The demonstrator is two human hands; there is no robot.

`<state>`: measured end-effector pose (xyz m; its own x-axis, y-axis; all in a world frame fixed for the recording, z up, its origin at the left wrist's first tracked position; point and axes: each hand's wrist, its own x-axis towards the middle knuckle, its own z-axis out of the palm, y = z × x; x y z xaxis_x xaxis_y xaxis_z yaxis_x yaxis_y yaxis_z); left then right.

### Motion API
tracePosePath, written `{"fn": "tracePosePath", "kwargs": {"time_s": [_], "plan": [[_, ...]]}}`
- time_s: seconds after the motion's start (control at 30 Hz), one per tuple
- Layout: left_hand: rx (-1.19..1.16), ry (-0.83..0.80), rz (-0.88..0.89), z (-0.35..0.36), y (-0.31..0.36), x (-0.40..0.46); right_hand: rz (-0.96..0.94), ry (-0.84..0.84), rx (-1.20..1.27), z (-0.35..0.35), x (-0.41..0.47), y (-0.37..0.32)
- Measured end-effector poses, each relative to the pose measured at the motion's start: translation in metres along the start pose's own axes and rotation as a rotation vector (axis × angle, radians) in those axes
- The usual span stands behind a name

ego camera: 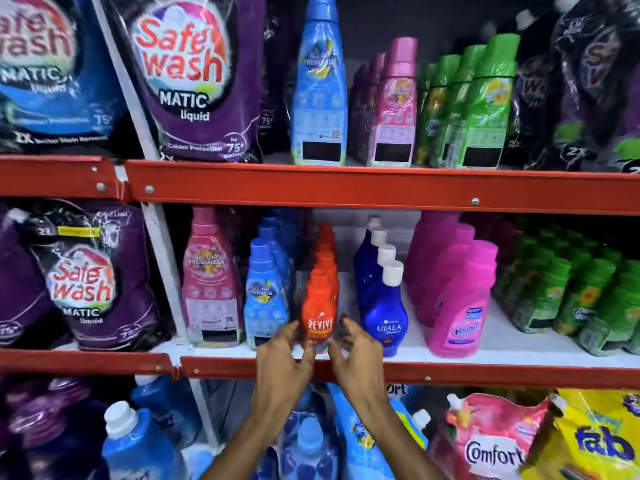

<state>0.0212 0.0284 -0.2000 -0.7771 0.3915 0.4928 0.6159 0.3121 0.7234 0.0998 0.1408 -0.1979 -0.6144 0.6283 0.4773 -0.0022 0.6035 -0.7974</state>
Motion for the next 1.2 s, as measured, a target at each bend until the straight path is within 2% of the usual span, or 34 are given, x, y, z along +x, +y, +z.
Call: {"fn": "tracePosePath", "kwargs": {"time_s": [0.17, 0.4, 1.0, 1.1, 1.2], "plan": [[-0.128, -0.064, -0.035, 0.004, -0.001, 0.006, 0.066, -0.046, -0.021, 0.004, 0.005, 0.006], [-0.188, -0.035, -0.072, 0.009, -0.004, 0.009, 0.093, -0.008, -0.002, 0.004, 0.006, 0.009], [-0.207, -0.025, -0.035, 0.014, -0.01, 0.009, 0.065, 0.015, 0.014, 0.002, 0.001, 0.009], [-0.174, 0.028, -0.01, 0.013, -0.006, 0.003, 0.053, 0.052, 0.037, -0.002, -0.003, 0.011], [-0.119, 0.192, 0.075, 0.015, -0.001, -0.006, 0.002, 0.195, 0.016, -0.018, -0.012, 0.018]]}}
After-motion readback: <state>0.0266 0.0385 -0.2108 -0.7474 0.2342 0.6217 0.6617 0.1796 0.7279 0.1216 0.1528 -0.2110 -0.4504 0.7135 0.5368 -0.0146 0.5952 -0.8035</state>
